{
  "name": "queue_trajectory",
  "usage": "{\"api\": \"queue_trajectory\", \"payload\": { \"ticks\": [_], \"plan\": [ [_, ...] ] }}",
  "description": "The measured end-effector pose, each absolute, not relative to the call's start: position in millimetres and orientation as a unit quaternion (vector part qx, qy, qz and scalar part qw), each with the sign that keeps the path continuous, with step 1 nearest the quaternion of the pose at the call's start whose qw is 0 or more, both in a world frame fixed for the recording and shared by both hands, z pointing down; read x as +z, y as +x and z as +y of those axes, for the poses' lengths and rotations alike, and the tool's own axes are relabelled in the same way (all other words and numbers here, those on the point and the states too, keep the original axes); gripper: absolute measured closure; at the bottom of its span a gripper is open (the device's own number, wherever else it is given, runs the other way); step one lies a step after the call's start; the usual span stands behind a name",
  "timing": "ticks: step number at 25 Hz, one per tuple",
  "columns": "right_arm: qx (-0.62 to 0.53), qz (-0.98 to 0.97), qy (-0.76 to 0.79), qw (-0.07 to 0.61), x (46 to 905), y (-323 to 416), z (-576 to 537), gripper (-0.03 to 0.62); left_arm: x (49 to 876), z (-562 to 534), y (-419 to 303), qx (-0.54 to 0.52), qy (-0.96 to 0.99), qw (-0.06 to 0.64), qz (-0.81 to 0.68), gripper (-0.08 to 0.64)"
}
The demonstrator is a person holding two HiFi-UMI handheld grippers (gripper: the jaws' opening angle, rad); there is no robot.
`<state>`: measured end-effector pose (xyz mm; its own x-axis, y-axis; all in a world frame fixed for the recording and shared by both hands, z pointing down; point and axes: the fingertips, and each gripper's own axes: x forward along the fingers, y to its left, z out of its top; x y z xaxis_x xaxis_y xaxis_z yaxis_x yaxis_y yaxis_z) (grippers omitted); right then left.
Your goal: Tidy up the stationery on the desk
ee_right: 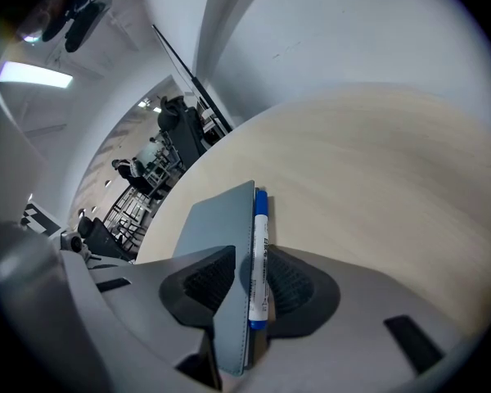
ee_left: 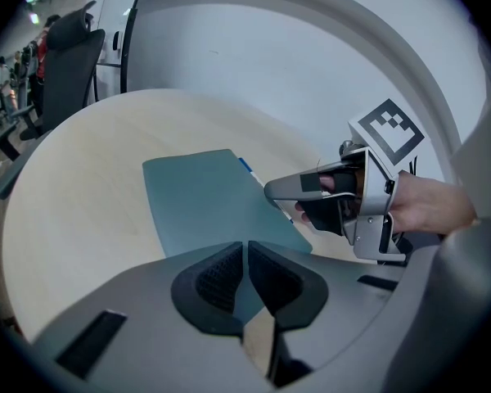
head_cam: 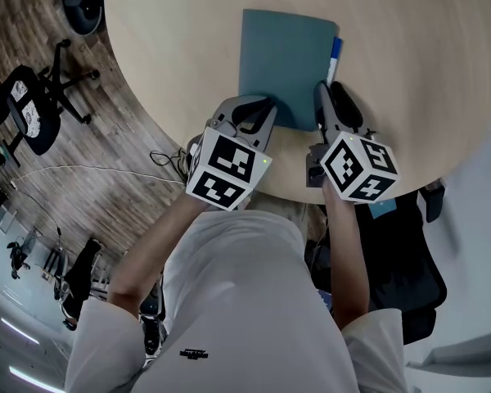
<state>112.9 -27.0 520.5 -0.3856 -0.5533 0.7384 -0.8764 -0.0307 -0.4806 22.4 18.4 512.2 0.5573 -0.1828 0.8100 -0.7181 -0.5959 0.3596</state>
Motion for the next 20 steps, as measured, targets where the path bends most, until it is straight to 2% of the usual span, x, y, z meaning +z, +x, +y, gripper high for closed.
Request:
{"api": "queue_trajectory", "payload": {
  "ticks": [11, 20],
  "plan": [
    [0.457, -0.707, 0.512, 0.171, 515.9, 111.8, -33.3, 0.428, 506.3, 28.6, 26.2, 0.381, 0.81, 0.348, -0.278, 0.523],
    [0.449, -0.704, 0.524, 0.17, 498.0, 110.1, -23.8, 0.428, 487.6, 28.7, 20.7, 0.377, 0.816, 0.34, -0.278, 0.523]
  ]
}}
